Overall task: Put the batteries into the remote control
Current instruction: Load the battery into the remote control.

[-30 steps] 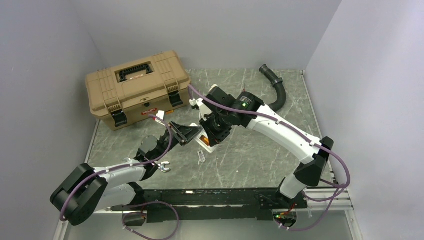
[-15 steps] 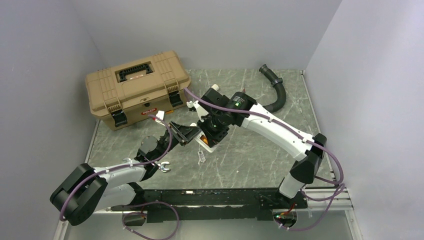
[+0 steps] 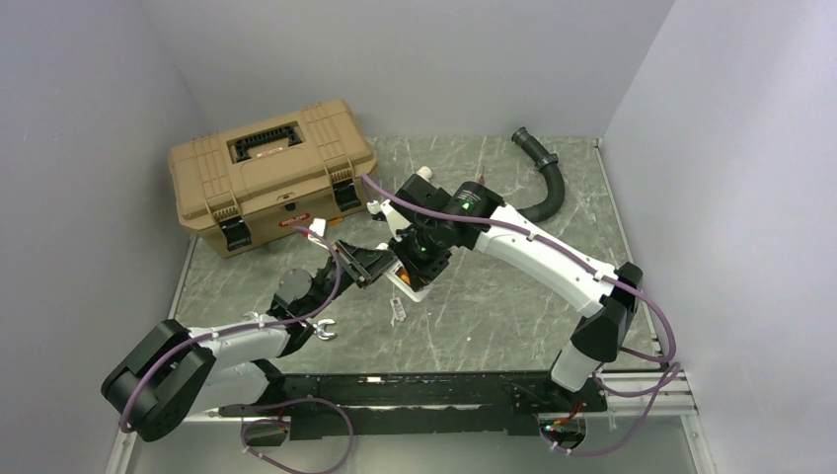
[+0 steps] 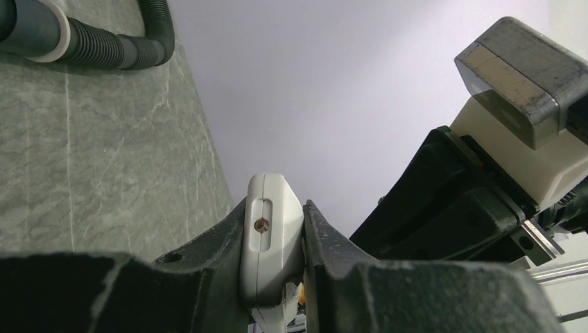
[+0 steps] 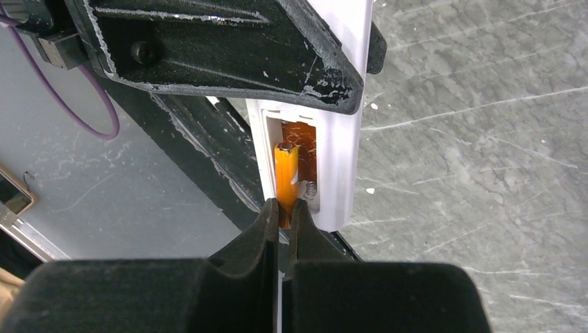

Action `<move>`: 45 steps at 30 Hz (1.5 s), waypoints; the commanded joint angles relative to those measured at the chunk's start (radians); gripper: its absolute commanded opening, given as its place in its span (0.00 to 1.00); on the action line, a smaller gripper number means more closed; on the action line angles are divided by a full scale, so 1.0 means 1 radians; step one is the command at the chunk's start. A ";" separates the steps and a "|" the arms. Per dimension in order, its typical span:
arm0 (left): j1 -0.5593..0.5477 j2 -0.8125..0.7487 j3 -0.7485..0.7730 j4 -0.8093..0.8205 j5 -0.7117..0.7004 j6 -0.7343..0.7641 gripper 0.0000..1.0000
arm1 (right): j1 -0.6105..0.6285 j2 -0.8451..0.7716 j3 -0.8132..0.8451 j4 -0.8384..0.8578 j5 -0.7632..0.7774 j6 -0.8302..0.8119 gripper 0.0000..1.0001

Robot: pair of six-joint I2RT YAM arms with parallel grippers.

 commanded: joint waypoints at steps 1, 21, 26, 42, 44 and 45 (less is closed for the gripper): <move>-0.006 0.006 0.012 0.085 0.022 -0.004 0.00 | 0.005 0.008 0.035 -0.002 0.021 -0.020 0.00; -0.010 0.038 0.013 0.119 0.032 -0.015 0.00 | 0.005 0.022 0.041 0.025 -0.001 -0.016 0.09; -0.011 0.046 0.010 0.133 0.031 -0.019 0.00 | 0.004 0.023 0.040 0.029 -0.004 -0.013 0.11; -0.011 0.050 0.007 0.134 0.026 -0.022 0.00 | 0.005 0.003 0.005 0.021 -0.017 -0.001 0.16; -0.011 0.048 0.007 0.132 0.024 -0.021 0.00 | 0.005 -0.002 -0.001 0.019 -0.017 0.001 0.16; -0.011 0.047 0.008 0.130 0.022 -0.021 0.00 | 0.005 -0.003 -0.004 0.018 -0.018 0.003 0.16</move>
